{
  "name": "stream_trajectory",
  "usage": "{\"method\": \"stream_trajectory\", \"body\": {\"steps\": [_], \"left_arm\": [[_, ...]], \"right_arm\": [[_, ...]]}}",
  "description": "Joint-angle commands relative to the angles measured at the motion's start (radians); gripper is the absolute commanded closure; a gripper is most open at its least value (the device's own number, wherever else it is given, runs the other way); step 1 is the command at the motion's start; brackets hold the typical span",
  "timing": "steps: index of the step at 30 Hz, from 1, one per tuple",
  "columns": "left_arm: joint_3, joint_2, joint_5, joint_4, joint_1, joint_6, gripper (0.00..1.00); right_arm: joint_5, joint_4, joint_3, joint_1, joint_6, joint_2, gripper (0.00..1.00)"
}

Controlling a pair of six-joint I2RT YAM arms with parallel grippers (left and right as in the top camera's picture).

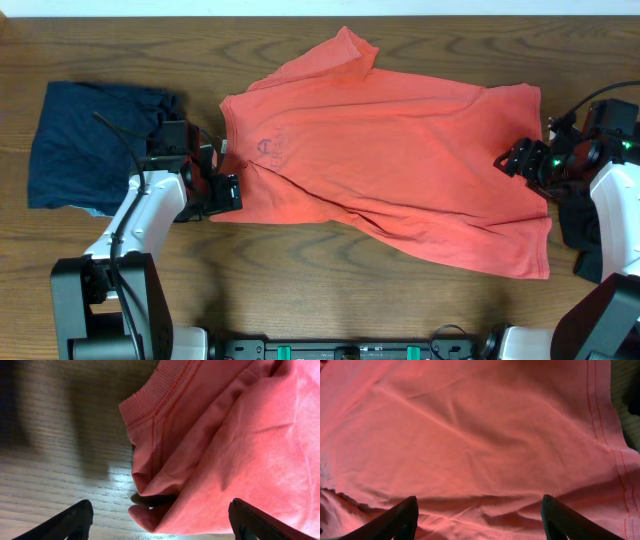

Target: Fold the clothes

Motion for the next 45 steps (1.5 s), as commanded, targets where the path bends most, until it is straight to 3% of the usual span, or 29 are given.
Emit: {"method": "stream_trajectory", "body": {"steps": [1,2,5,9,12,19,24,29,40,45], "left_arm": [[0.006,0.004,-0.021,0.001,0.001,0.033,0.12],[-0.001,0.004,-0.021,0.0,0.001,0.032,0.14],[-0.013,0.004,-0.019,-0.021,0.0,0.032,0.35],[-0.014,0.004,-0.019,-0.037,0.0,0.032,0.54],[-0.014,0.004,-0.019,-0.036,0.0,0.032,0.61],[-0.042,0.005,-0.007,0.005,0.0,0.032,0.63],[-0.043,0.005,0.051,-0.007,0.0,0.032,0.94],[-0.018,0.001,0.147,-0.079,0.0,0.032,0.94],[0.224,-0.05,0.338,-0.469,0.0,0.031,0.94],[0.266,-0.068,0.34,-0.577,0.001,0.023,0.94]], "right_arm": [[0.004,0.002,0.016,0.006,-0.014,-0.014,0.23],[0.004,0.002,0.016,0.006,-0.014,-0.014,0.23],[0.004,0.002,0.016,0.006,-0.014,-0.014,0.23],[0.004,0.002,0.016,0.006,-0.014,-0.014,0.23],[0.004,0.002,0.016,0.006,-0.014,-0.014,0.24],[0.004,-0.002,0.016,0.006,-0.014,-0.014,0.24],[0.004,-0.002,0.016,0.006,-0.013,-0.014,0.23],[0.004,-0.004,0.016,0.006,-0.014,-0.014,0.23],[0.004,0.003,0.016,0.006,-0.014,-0.014,0.22],[0.004,0.005,0.016,0.006,-0.014,-0.014,0.21]]}}
